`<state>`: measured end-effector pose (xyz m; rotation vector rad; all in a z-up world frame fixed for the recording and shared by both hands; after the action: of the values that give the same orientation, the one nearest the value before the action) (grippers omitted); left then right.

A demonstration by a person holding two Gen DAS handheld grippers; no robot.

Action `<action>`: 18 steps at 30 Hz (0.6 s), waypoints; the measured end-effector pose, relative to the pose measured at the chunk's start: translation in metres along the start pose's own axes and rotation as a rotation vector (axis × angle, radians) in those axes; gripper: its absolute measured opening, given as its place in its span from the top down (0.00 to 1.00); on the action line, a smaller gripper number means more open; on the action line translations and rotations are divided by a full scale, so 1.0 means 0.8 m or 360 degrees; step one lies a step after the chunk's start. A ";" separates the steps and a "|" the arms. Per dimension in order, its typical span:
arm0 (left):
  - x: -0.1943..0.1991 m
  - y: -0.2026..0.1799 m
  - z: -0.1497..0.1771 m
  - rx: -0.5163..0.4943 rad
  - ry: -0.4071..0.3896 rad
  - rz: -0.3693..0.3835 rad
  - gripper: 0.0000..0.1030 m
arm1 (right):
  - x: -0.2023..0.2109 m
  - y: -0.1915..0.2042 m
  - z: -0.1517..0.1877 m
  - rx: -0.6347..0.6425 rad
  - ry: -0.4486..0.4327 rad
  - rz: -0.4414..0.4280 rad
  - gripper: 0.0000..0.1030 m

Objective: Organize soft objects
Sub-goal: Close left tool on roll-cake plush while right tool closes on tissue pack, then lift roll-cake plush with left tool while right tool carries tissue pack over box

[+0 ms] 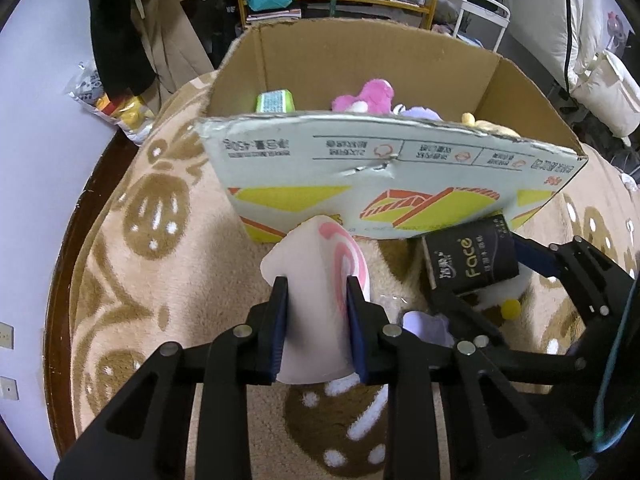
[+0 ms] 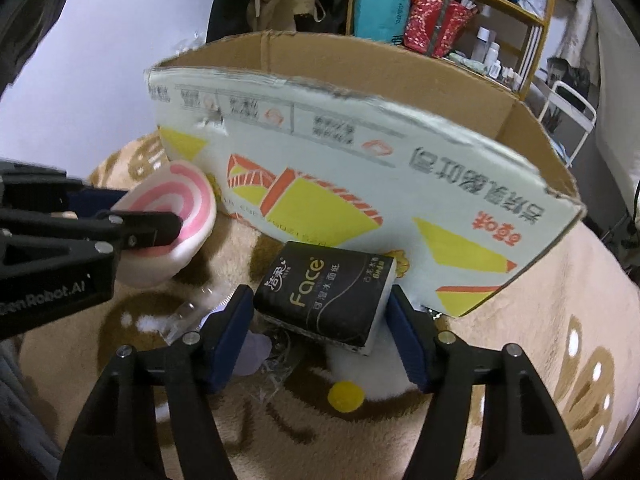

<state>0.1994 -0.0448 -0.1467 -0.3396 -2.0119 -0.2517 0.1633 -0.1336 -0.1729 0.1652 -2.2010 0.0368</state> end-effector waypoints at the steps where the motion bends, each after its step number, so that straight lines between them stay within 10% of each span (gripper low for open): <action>1: 0.003 0.001 0.000 0.0006 -0.0010 0.0001 0.74 | 0.004 -0.004 -0.002 -0.0028 -0.0007 -0.0022 0.32; 18: 0.058 -0.012 0.003 -0.0021 -0.0230 -0.0024 0.74 | 0.076 -0.042 -0.027 -0.0281 -0.0207 -0.0099 0.32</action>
<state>0.1745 -0.0475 -0.1066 -0.3600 -2.1566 -0.2559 0.1496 -0.1715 -0.1121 0.1407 -2.3141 -0.2076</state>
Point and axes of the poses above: each gripper's, at about its wrist camera, not at the fingertips, and x roughly against the way its jaws point, y to its left, z to its underside, the point moved 4 cm from there along -x, roughly the way its jaws point, and after that the axes turned 4 degrees about -x, right-handed, at the moved point
